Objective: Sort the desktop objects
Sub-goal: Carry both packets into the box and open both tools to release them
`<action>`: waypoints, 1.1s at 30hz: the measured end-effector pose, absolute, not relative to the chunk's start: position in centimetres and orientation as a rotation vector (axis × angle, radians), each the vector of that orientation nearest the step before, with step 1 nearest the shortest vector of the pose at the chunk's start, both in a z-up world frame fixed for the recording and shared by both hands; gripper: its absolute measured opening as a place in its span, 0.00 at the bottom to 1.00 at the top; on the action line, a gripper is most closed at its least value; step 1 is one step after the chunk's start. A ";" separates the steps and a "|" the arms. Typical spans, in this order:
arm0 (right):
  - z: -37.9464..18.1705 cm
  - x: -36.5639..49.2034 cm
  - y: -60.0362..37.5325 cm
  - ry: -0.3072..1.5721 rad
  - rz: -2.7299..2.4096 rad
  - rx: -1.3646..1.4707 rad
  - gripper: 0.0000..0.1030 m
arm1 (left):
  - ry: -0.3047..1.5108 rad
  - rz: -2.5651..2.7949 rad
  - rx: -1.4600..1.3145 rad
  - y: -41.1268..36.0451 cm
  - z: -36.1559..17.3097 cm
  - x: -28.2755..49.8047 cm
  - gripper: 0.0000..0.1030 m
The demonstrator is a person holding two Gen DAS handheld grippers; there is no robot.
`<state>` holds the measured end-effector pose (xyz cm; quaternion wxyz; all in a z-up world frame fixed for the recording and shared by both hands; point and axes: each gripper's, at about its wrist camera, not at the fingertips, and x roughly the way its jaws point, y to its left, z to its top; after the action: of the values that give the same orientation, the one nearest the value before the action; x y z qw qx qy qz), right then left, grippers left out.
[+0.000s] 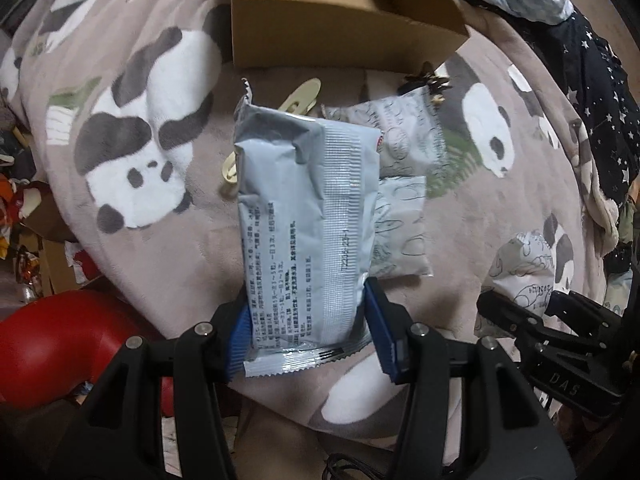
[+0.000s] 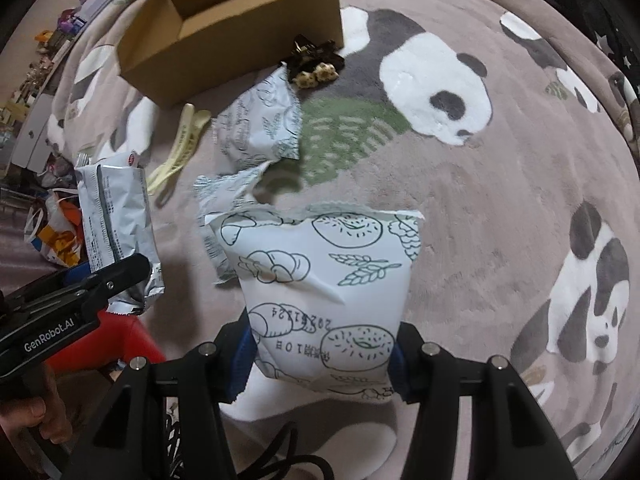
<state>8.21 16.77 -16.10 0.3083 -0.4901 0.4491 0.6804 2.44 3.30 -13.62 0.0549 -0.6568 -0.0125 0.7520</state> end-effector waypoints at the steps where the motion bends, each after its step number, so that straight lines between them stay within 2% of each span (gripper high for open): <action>1: -15.7 7.8 16.6 1.186 1.806 -1.291 0.54 | -0.029 2.291 -1.989 4.0 -13.1 2.5 0.48; 8: -13.2 4.2 17.5 1.183 1.854 -1.231 0.54 | 0.039 2.370 -1.922 4.2 -8.4 1.3 0.49; 11: -11.5 5.2 18.1 1.196 1.864 -1.195 0.54 | 0.038 2.402 -1.896 4.2 -6.6 1.1 0.49; 20: -8.5 3.6 21.0 1.166 1.897 -1.136 0.54 | 0.065 2.396 -1.846 4.3 -5.4 -1.8 0.49; 27: -6.8 1.2 24.9 1.148 1.871 -1.108 0.54 | 0.123 2.363 -1.787 4.6 -4.1 -7.1 0.49; 33: -6.0 -1.1 29.6 1.150 1.856 -1.068 0.54 | 0.077 2.366 -1.744 4.4 -3.4 -13.0 0.49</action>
<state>-1.14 29.56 -5.96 0.3479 -0.4119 0.4435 0.7159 -12.95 4.42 -3.43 0.1004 -0.5902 0.0261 0.8005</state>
